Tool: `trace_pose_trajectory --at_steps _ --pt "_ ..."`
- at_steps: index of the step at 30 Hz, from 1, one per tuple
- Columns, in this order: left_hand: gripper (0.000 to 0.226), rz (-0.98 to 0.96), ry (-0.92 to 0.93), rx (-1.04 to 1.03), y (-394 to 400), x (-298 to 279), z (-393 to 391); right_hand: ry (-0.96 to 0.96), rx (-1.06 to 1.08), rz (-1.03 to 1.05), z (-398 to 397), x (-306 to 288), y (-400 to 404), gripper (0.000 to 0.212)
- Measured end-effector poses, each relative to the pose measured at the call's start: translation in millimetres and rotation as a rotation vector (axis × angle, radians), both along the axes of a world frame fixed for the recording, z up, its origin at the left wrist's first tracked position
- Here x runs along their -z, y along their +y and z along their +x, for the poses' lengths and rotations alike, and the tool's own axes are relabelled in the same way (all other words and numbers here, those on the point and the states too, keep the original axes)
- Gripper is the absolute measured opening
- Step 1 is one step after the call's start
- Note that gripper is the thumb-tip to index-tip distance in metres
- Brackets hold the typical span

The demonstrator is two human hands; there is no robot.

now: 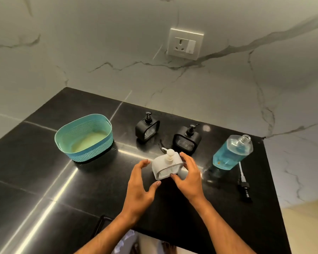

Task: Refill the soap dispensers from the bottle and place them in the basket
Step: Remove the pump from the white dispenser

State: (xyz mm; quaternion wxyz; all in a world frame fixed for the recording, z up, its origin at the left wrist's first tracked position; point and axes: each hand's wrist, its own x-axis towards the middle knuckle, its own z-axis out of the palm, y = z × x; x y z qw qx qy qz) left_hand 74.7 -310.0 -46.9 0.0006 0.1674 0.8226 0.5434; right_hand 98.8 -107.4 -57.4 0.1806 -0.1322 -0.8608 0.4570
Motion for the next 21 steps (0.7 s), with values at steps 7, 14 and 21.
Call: trace_pose_trajectory --at_steps 7,14,21 --pt "0.083 -0.048 -0.163 0.14 11.6 22.6 -39.2 0.012 0.067 0.008 -14.6 -0.4 -11.3 0.071" --pt "0.07 -0.044 -0.159 0.261 18.2 26.1 -67.6 0.0 0.109 0.028 -2.8 -0.4 -22.9 0.069" --pt "0.067 -0.104 -0.095 0.374 17.5 25.9 -91.8 0.055 0.105 0.108 7.5 -24.9 -31.0 0.057"
